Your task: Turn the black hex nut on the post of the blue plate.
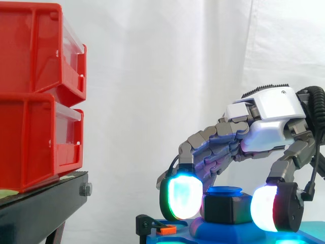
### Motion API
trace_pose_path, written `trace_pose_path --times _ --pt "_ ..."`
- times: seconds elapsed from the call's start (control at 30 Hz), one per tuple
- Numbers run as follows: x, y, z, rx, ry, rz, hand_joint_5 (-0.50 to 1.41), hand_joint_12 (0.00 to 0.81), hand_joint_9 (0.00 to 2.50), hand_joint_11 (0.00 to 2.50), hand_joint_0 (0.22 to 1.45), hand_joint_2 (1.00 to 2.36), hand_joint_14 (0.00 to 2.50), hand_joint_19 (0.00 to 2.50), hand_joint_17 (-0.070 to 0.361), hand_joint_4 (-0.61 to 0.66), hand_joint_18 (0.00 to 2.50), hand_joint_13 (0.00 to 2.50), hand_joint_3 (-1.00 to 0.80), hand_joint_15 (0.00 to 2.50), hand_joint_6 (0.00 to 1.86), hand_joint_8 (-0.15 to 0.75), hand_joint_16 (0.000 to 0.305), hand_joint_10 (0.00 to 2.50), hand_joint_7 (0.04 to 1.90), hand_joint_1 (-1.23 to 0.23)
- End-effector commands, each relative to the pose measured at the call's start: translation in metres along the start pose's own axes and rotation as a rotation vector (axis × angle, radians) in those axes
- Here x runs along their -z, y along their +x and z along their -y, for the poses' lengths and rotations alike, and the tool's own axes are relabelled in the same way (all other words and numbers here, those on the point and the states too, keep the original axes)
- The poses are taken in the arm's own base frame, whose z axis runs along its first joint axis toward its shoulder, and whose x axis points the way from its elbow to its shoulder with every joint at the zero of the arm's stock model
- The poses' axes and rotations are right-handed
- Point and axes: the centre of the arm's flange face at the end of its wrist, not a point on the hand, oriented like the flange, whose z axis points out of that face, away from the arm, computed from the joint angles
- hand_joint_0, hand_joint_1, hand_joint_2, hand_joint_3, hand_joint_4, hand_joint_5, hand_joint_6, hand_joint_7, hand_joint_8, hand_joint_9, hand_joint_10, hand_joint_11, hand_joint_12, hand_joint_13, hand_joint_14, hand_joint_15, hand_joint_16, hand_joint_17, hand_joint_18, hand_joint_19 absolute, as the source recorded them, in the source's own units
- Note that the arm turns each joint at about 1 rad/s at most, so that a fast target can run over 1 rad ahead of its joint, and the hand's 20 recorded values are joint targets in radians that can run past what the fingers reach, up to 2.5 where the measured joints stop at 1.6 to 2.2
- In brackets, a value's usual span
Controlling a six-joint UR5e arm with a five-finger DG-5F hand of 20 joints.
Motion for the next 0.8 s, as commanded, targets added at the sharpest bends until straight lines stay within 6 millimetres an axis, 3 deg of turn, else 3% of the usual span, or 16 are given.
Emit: trace_pose_path --times 0.0,0.47,0.77 --pt "-0.0002 0.0001 0.0001 0.000 0.000 0.000 -0.27 0.375 0.23 0.12 0.59 1.00 0.01 0.40 0.113 0.24 0.58 0.42 -0.50 0.18 0.50 0.253 0.050 0.00 1.00 -0.93" --pt "0.0004 -0.0005 -0.0003 -0.002 0.001 -0.001 -0.27 0.377 0.21 0.10 0.57 1.00 0.01 0.41 0.114 0.24 0.57 0.40 -0.50 0.18 0.50 0.254 0.051 0.00 0.98 -0.91" --pt "-0.0034 -0.0073 -0.0056 0.002 -0.010 0.012 -0.30 0.375 0.19 0.04 0.56 1.00 0.01 0.41 0.114 0.11 0.56 0.40 -0.50 0.18 0.50 0.245 0.051 0.00 0.72 -0.90"
